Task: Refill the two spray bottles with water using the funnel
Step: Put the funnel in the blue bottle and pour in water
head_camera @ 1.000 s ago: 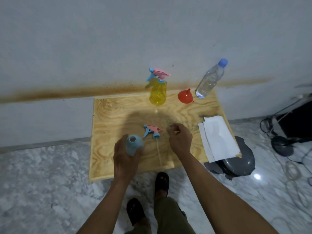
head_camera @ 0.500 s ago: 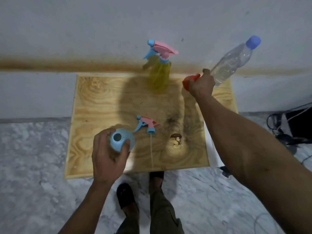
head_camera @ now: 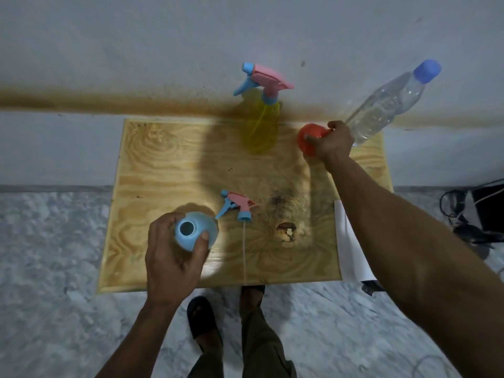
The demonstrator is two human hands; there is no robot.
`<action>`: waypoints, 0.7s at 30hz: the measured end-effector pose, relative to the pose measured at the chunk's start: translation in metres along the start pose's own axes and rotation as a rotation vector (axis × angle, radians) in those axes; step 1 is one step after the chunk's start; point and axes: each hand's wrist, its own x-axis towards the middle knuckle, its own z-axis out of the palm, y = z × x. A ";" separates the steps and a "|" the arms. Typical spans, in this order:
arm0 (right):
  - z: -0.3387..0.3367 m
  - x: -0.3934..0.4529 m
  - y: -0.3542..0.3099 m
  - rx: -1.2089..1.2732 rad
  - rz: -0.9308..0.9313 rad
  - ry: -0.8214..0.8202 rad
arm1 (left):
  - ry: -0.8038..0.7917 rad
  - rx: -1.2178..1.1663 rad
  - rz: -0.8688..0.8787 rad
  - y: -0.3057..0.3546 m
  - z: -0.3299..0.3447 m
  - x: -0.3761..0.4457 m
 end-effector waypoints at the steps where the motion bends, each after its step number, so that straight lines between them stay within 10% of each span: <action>1: -0.002 -0.008 0.000 0.055 -0.008 -0.007 | -0.004 -0.008 -0.005 0.001 -0.001 0.000; 15: -0.042 -0.220 -0.062 1.232 0.002 -0.535 | -0.142 -0.077 -0.171 0.010 -0.018 -0.002; 21: -0.037 -0.274 -0.067 1.002 -0.212 -0.458 | -0.139 -0.032 -0.202 0.009 -0.019 -0.001</action>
